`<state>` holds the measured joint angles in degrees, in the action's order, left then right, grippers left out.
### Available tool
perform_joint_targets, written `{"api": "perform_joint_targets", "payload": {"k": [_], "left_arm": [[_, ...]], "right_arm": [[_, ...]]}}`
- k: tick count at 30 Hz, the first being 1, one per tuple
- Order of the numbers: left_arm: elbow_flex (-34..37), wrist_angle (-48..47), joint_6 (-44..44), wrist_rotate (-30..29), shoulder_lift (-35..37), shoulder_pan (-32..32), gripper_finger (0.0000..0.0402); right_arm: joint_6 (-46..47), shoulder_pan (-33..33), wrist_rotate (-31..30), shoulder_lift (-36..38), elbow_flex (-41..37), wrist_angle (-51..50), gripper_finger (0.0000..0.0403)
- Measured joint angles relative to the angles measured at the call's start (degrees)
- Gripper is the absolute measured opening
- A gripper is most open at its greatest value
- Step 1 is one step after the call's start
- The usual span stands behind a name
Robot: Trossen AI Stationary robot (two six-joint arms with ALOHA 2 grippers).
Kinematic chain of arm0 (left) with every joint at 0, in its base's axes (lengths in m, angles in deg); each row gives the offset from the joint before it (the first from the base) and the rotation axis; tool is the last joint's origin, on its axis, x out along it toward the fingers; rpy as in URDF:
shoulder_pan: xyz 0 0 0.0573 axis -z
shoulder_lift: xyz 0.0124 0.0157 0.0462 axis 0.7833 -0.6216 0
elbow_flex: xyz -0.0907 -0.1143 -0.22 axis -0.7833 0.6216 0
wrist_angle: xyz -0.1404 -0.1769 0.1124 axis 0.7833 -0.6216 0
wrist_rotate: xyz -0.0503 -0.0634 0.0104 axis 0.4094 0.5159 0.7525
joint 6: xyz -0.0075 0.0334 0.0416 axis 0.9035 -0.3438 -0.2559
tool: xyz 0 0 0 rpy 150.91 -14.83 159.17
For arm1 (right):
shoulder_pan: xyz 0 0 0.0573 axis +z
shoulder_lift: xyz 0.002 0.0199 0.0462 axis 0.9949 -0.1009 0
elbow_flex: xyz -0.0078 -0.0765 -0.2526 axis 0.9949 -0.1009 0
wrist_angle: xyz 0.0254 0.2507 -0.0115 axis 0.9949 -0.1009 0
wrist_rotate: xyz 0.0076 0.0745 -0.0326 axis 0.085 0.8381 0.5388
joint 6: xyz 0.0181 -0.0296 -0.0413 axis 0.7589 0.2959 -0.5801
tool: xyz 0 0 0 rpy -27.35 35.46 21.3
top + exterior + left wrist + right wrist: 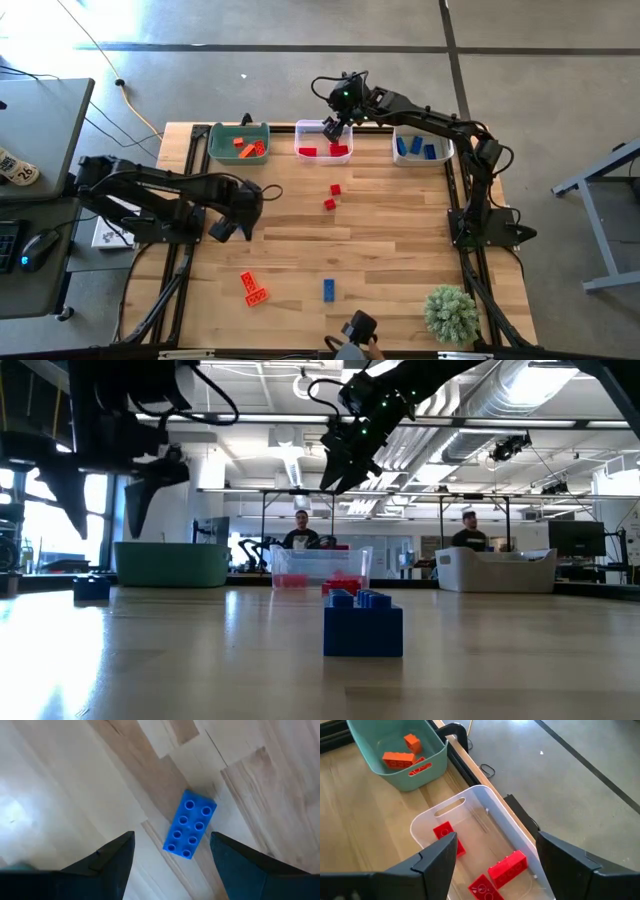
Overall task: Sort & place blocks by color
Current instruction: Put the blue game piece into the white bin
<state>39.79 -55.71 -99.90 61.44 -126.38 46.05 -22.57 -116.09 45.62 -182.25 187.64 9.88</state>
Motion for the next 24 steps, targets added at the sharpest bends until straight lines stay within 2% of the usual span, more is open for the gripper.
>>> {"api": "perform_joint_targets", "payload": {"k": [11, 18, 24], "left_arm": [[0.00, 0.99, -1.80, 0.32, -11.34, 0.00, 0.0250], [0.00, 0.96, -1.31, -1.18, -17.37, -0.01, 0.0250], [-0.02, 1.20, -1.23, -5.12, -20.86, -0.11, 0.0250]], "right_arm": [[2.58, 0.00, -0.01, 0.00, 0.00, -0.05, 0.0259], [2.58, 0.00, 0.00, 0.00, 0.00, -1.87, 0.0259], [2.60, 0.02, 0.00, 0.00, 0.00, -4.18, 0.0259]]}}
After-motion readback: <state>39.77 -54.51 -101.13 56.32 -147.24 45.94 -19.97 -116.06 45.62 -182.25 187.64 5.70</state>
